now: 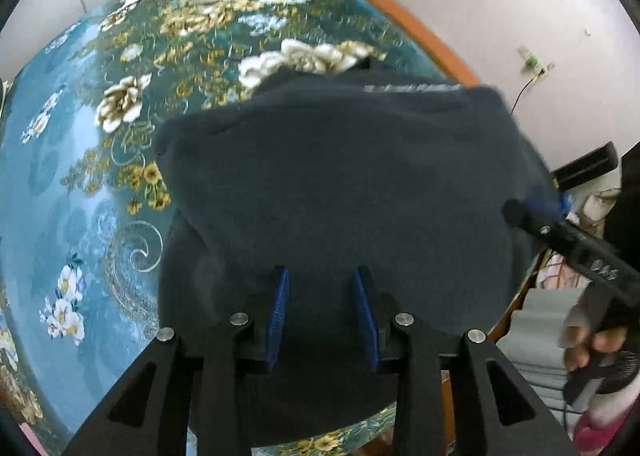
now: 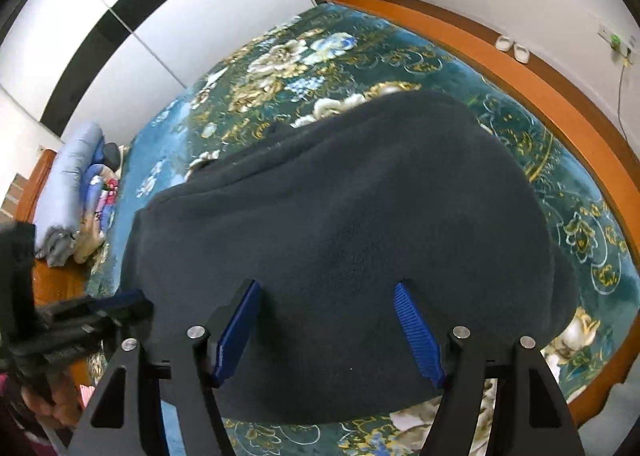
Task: Fold clothes
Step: 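Carry the folded jacket with both grippers onto the stack of folded clothes, then lower the jacket onto the stack and open both grippers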
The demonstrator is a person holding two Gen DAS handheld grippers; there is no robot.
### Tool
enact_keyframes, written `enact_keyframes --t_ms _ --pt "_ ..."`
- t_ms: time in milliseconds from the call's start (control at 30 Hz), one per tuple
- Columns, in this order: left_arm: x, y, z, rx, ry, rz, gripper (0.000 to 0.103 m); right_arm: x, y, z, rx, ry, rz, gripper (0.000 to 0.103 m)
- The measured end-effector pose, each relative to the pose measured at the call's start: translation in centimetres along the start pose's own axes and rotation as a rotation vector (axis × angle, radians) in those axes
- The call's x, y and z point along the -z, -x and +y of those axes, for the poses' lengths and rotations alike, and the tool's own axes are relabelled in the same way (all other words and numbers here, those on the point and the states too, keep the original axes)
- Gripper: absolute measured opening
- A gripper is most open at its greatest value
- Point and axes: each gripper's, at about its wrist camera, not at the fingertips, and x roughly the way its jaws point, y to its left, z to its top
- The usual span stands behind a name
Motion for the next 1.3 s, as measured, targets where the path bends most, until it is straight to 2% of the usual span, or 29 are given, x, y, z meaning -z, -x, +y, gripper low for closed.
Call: enact_keyframes --t_ms 200,367,767,833,867,1033,1067,1133,1300 --pt "-0.2 -1.3 -0.3 -0.009 -0.016 0.042 0.035 0.8 -1.2 -0.8 0.009 -0.038 0.036 0.075" --pt "-0.2 -0.3 -0.2 0.000 -0.014 0.034 0.035 0.3 -1.3 -0.4 0.029 -0.047 0.039 0.076" --pt "1.0 4.9 1.9 0.058 0.006 -0.059 0.037 1.3 3.7 1.8 0.057 -0.068 -0.094 0.076" --pt "1.7 6.2 2.4 0.071 -0.003 -0.084 0.050 1.8 4.9 3.0 0.068 -0.050 -0.115 0.076" --pt "2.2 6.7 2.7 0.076 -0.004 -0.097 0.053 2.2 5.5 3.7 0.075 -0.039 -0.126 0.076" --pt "5.2 7.7 4.4 0.102 -0.006 -0.112 0.055 5.4 7.2 7.5 0.094 -0.014 -0.144 0.076" --pt "5.9 7.8 4.7 0.100 -0.010 -0.111 0.056 6.2 7.1 8.2 0.094 -0.018 -0.138 0.076" --pt "7.1 7.7 5.6 0.086 -0.021 -0.114 0.065 7.9 6.7 9.5 0.089 -0.031 -0.123 0.076" --pt "9.6 8.3 7.1 0.064 -0.027 -0.132 0.068 11.2 5.5 12.9 0.109 -0.014 -0.087 0.079"
